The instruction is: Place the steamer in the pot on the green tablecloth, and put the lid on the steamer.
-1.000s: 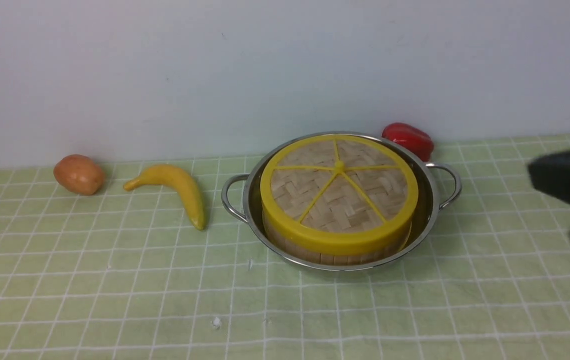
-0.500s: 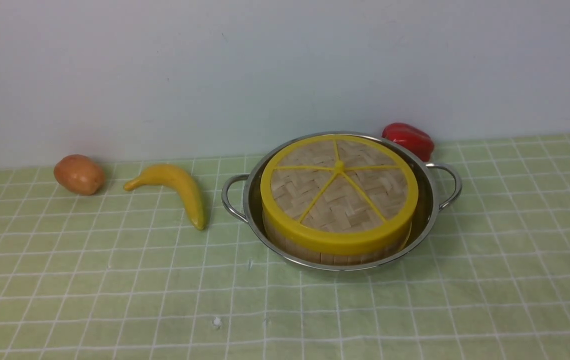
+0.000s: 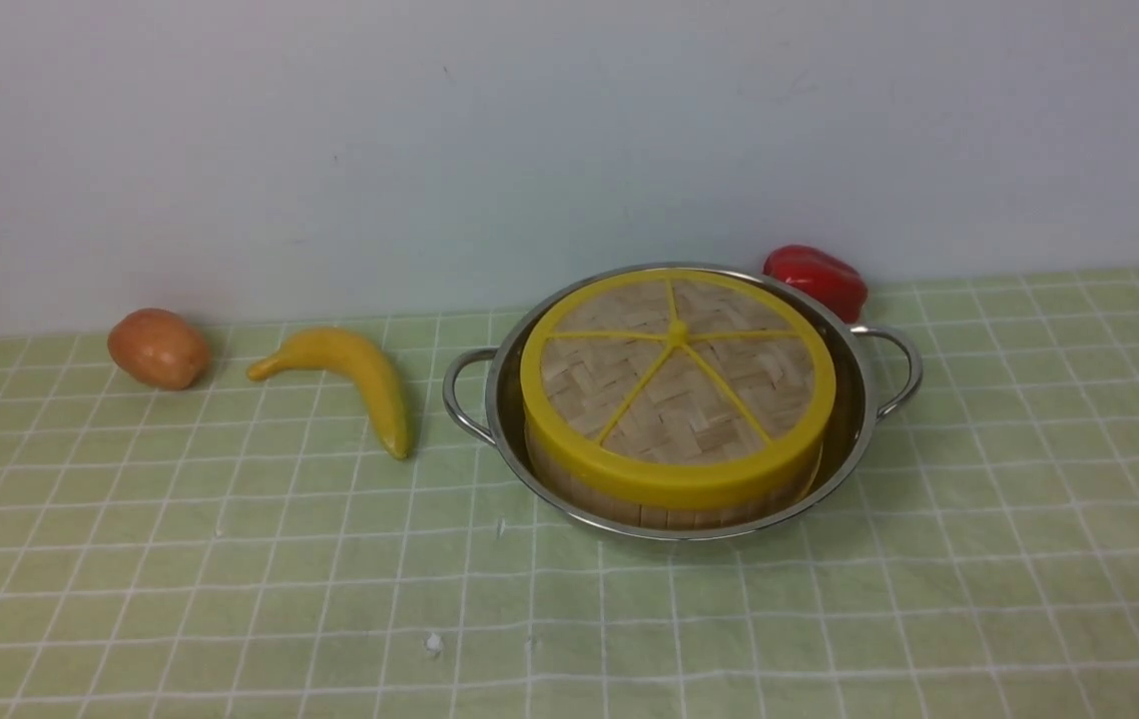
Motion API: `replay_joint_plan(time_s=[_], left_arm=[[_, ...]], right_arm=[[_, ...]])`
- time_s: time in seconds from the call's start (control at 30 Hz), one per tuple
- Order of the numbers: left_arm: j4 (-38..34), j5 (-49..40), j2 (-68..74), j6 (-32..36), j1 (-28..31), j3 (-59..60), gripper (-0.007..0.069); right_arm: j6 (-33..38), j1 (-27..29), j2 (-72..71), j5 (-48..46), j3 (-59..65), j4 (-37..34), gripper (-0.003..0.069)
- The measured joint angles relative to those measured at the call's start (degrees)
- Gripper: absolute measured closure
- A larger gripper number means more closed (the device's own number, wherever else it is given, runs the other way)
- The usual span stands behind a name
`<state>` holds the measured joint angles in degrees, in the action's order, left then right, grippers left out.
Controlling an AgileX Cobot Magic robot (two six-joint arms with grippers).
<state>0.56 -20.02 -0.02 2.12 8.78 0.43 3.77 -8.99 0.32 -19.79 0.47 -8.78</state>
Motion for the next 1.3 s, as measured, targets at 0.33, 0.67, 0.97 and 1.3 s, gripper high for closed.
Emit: replay_joint_plan(time_s=[0.33, 0.67, 0.97, 1.3], left_arm=[[0.0, 0.0, 0.0, 0.0, 0.0, 0.0, 0.0382], [0.0, 0.0, 0.0, 0.0, 0.0, 0.0, 0.0382], [0.0, 0.0, 0.0, 0.0, 0.0, 0.0, 0.0382], [0.0, 0.0, 0.0, 0.0, 0.0, 0.0, 0.0382]], right_arm=[[-0.23, 0.0, 0.0, 0.11, 0.0, 0.0, 0.0506], [-0.27, 0.0, 0.0, 0.11, 0.0, 0.0, 0.0489], [-0.28, 0.0, 0.0, 0.11, 0.0, -0.05, 0.0472], [-0.34, 0.0, 0.0, 0.11, 0.0, -0.05, 0.0451]])
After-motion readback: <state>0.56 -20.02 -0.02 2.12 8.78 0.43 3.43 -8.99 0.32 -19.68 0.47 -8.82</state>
